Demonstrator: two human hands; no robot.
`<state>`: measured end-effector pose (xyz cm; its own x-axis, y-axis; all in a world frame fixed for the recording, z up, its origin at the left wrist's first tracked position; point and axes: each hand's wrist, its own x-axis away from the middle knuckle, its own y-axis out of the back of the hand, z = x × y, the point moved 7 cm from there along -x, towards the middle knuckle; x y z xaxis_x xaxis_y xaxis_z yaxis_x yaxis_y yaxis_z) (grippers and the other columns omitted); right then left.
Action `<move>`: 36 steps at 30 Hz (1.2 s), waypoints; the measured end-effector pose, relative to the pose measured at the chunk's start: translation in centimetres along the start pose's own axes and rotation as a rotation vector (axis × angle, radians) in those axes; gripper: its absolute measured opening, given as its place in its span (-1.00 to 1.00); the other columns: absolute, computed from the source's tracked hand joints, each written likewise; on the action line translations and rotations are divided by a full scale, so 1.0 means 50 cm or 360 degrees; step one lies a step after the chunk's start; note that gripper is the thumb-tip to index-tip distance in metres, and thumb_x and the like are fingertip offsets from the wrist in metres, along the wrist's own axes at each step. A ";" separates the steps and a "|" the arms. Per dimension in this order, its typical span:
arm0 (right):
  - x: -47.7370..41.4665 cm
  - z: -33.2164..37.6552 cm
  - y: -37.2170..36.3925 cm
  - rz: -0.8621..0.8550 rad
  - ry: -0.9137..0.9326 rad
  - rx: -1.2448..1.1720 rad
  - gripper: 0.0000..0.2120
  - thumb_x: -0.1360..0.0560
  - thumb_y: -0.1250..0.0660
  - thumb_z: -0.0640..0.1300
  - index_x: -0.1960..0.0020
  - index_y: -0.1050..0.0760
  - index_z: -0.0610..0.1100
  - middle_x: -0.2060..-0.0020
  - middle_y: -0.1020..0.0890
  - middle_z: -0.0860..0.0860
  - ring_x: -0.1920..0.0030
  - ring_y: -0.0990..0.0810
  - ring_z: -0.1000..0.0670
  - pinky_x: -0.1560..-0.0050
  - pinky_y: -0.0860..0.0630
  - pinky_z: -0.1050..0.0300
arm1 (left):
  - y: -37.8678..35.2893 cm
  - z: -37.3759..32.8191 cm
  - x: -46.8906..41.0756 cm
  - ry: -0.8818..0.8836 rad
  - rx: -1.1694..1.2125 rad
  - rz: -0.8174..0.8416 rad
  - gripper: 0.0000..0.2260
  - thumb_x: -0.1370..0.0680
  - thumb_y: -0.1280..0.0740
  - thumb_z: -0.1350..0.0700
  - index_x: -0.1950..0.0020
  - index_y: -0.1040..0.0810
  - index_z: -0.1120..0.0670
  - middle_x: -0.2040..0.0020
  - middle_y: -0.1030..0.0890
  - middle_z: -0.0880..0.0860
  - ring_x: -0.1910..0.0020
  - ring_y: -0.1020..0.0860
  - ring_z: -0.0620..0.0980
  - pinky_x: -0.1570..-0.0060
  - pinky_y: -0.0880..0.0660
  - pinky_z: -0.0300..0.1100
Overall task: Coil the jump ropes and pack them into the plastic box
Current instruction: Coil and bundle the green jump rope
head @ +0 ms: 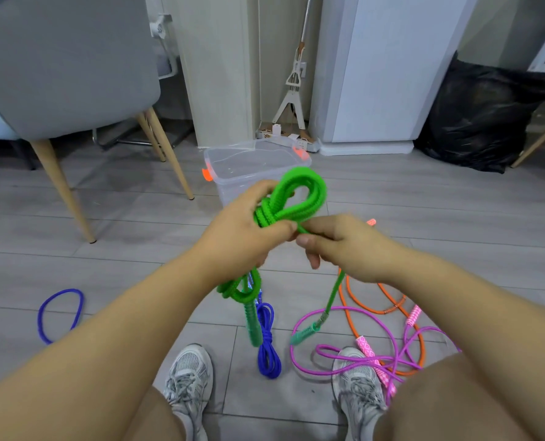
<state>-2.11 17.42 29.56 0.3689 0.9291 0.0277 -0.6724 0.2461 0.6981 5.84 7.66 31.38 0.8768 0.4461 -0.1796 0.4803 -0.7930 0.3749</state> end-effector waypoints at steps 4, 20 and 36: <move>0.015 0.008 -0.011 0.0073 -0.0021 0.0361 -0.81 -0.61 -0.12 -0.08 -0.07 -0.47 -0.11 0.34 -0.55 0.10 0.22 -0.52 0.03 0.12 -0.42 0.12 | 0.050 0.020 -0.017 0.0122 -0.0046 -0.0366 -0.88 -0.52 -0.35 0.10 0.13 -0.43 0.06 0.50 -0.35 0.01 0.62 -0.35 0.01 0.55 -0.35 -0.22; 0.007 0.079 0.058 -0.0517 0.0461 0.0458 -0.81 -0.45 -0.30 0.00 0.10 -0.64 -0.05 0.27 -0.43 -0.02 0.24 -0.43 0.04 0.15 -0.38 0.09 | -0.038 0.044 0.011 0.0186 -0.0983 0.0588 -0.57 -0.29 -0.29 -0.29 0.09 -0.44 0.03 0.29 -0.47 -0.03 0.27 -0.46 0.00 0.27 -0.40 -0.11; -0.025 -0.007 0.057 -0.0329 0.0031 -0.0663 -0.66 -0.49 -0.20 -0.46 0.34 -0.52 -0.13 0.67 -0.39 0.12 0.59 -0.25 0.21 0.54 -0.19 0.36 | -0.031 -0.002 0.012 0.0029 0.0109 0.0395 -0.85 -0.38 -0.36 0.13 0.20 -0.38 0.08 0.55 -0.30 -0.06 0.61 -0.25 -0.07 0.52 -0.20 -0.26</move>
<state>-4.70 17.07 31.26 0.5130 0.8527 -0.0982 -0.7879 0.5132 0.3403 5.64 9.18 30.77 0.9677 0.2411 -0.0732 0.2514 -0.9051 0.3428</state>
